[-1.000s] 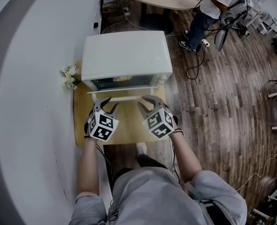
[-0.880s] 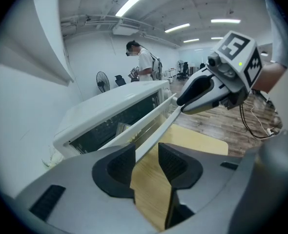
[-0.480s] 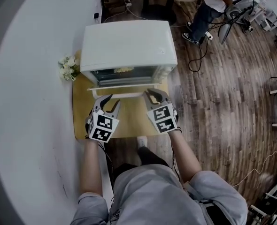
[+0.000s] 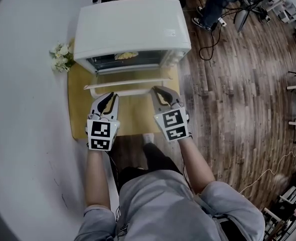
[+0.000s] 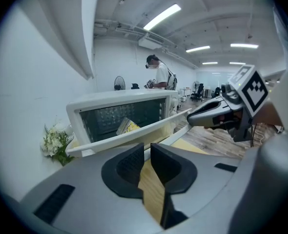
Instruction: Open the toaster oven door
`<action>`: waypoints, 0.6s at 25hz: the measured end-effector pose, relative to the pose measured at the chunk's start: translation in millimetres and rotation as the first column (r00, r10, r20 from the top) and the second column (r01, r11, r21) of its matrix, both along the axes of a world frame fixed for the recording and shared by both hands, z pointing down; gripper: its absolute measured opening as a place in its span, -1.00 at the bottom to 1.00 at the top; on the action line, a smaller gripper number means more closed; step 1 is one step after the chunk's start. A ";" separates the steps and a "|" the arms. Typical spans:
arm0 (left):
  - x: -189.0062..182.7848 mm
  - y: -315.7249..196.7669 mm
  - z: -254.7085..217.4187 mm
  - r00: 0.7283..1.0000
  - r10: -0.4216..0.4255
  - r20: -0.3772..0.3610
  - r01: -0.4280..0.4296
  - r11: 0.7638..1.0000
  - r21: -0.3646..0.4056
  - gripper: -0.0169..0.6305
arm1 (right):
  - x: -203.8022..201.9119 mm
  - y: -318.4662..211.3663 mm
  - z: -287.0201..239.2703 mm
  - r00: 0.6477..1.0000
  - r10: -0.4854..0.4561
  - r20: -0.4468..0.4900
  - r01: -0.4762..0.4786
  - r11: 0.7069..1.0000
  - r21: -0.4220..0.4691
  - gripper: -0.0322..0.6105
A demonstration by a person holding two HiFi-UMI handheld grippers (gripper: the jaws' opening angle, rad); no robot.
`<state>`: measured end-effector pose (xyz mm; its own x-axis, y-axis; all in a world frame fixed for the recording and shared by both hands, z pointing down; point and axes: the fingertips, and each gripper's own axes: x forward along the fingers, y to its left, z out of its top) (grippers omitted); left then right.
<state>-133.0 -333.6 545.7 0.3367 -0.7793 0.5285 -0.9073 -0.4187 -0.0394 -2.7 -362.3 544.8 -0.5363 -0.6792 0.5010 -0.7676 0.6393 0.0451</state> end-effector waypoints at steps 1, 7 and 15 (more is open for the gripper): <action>0.4 2.3 1.3 1.000 -0.012 -0.006 0.012 1.000 0.010 -0.82 | 0.5 2.5 1.4 1.000 0.006 0.003 -0.006 1.000 0.003 -0.88; -1.0 16.0 13.9 0.994 -0.094 -0.064 0.097 0.994 0.050 -0.89 | 4.7 18.4 13.1 1.000 0.028 0.003 -0.028 0.999 0.047 -0.89; 3.0 37.5 40.2 0.985 -0.171 -0.031 0.173 0.983 0.063 -0.90 | 9.3 41.4 39.3 0.995 0.101 -0.009 -0.100 0.992 0.074 -0.89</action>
